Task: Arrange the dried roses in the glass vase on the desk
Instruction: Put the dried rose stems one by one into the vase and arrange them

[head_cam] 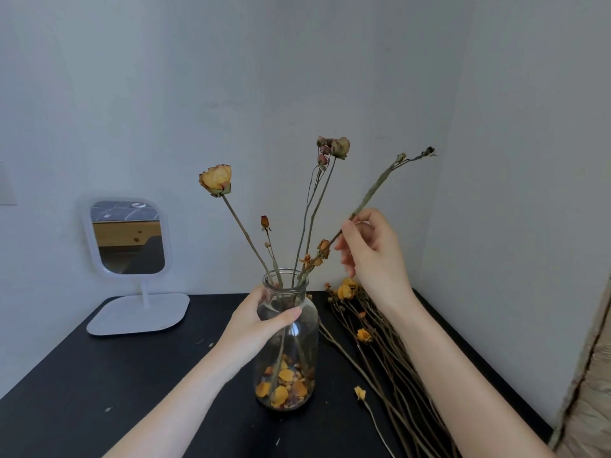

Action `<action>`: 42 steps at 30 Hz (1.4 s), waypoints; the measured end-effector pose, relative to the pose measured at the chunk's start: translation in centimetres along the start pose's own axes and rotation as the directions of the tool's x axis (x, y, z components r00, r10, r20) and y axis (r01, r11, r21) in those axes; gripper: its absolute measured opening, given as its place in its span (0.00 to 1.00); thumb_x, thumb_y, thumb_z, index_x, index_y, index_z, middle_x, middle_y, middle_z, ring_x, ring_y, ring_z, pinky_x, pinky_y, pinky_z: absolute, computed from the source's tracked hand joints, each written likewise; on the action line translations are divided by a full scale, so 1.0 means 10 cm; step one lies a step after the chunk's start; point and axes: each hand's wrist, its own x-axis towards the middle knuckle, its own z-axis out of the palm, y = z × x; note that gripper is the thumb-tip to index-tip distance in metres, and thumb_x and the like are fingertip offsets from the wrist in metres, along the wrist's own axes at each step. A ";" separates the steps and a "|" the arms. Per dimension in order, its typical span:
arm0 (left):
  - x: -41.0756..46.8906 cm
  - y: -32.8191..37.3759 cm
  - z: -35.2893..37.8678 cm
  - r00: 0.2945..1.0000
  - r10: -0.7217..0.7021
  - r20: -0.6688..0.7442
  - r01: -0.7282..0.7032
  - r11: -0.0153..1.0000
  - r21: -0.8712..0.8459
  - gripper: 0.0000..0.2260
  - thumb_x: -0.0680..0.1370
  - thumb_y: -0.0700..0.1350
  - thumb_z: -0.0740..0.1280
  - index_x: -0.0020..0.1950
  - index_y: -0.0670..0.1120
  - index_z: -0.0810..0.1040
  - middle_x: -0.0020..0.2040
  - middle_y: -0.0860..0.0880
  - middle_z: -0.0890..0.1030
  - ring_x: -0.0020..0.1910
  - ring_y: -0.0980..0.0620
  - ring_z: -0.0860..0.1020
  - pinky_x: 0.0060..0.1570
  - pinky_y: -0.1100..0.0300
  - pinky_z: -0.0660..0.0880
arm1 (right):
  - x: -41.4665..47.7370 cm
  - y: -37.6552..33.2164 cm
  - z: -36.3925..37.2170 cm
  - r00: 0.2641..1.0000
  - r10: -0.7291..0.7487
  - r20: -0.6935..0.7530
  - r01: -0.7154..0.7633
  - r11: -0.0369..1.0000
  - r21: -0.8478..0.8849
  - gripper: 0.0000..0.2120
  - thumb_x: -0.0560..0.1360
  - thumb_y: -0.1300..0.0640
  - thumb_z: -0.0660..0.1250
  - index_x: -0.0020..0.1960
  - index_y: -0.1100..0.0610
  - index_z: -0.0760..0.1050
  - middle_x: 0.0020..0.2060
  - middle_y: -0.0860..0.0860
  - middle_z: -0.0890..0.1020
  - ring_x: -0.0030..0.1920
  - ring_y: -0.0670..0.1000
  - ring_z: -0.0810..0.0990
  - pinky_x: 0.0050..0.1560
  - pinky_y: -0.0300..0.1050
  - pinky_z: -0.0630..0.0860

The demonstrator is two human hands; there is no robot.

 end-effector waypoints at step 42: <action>-0.85 -0.18 0.67 0.913 0.348 -0.215 -0.292 0.922 0.254 0.09 0.70 0.57 0.68 0.42 0.58 0.70 0.37 0.58 0.71 0.38 0.59 0.72 0.39 0.71 0.69 | -0.38 0.81 -0.53 0.932 0.354 0.074 -0.229 0.734 -0.639 0.03 0.73 0.51 0.68 0.47 0.46 0.78 0.32 0.47 0.81 0.34 0.41 0.79 0.33 0.32 0.68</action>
